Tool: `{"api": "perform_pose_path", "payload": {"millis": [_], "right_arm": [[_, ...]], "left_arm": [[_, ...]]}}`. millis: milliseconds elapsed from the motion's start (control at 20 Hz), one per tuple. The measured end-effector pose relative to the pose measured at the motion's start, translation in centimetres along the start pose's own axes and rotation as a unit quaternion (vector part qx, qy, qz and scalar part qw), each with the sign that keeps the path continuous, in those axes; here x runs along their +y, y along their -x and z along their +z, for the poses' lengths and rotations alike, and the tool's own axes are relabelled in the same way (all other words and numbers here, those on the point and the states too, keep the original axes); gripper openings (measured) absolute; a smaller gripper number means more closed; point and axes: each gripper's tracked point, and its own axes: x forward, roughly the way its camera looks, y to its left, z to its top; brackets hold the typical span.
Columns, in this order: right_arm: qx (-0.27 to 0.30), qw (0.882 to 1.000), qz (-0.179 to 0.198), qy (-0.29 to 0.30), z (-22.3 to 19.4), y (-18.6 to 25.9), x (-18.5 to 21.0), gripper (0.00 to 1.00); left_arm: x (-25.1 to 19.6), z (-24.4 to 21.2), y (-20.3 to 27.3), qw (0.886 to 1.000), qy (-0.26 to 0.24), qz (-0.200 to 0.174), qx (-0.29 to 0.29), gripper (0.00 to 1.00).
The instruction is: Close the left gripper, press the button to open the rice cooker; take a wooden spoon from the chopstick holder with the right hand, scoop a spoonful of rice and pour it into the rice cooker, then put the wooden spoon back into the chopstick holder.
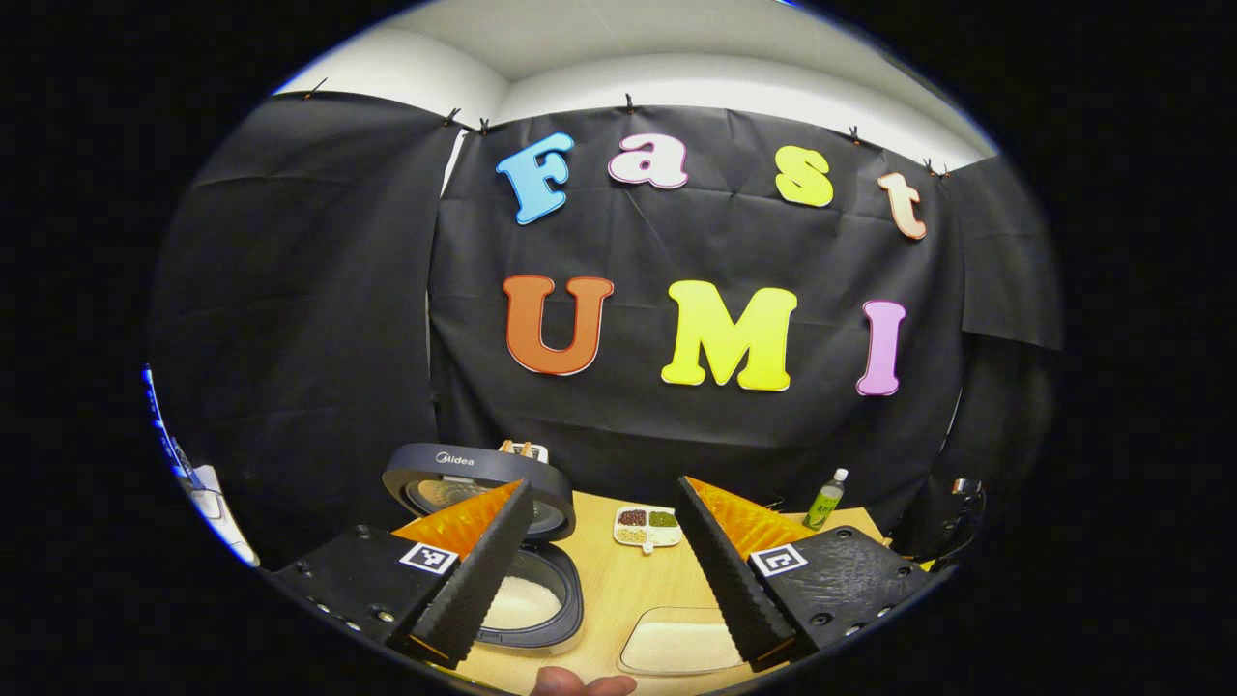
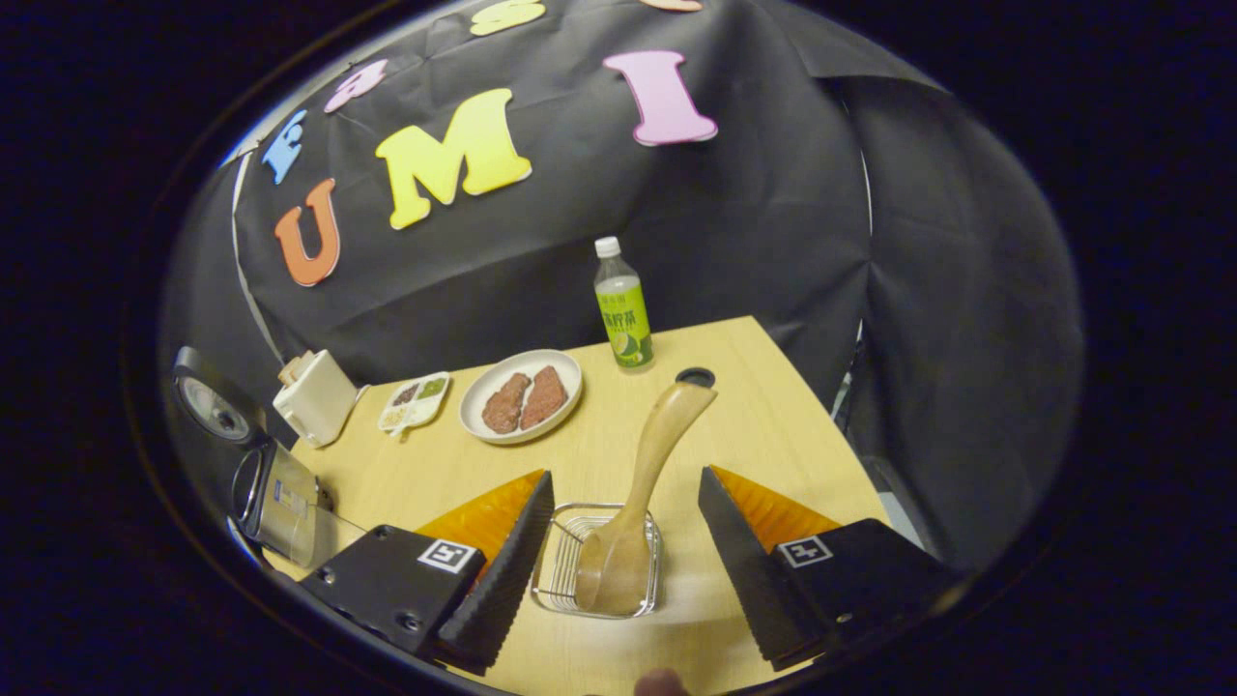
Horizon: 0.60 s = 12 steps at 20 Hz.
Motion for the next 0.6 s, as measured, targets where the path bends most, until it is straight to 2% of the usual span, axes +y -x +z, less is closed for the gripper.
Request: {"api": "perform_pose_path", "payload": {"millis": [200,250,450,550,600], "right_arm": [[0.022,1.0,0.012,0.0,-0.7,-2.4,0.3,0.95],[0.028,0.999,0.015,0.002,-0.8,-3.0,0.4,0.84],[0.034,0.999,0.024,0.012,-0.4,-3.7,0.8,0.7],[0.03,0.999,0.021,0.017,-0.1,-3.6,0.7,0.47],[0.027,0.999,0.019,0.018,0.2,-3.1,0.8,0.48]], "left_arm": [[0.0,-1.1,0.1,1.0,-0.015,0.013,0.022,0.95],[-0.1,-1.2,0.1,0.999,-0.017,0.015,0.024,0.95],[-0.4,-1.4,0.3,0.999,-0.024,0.017,0.026,0.95],[-0.7,-1.8,0.2,0.999,-0.027,0.013,0.028,0.95],[-0.6,-2.1,0.2,0.999,-0.028,0.014,0.029,0.95]]}}
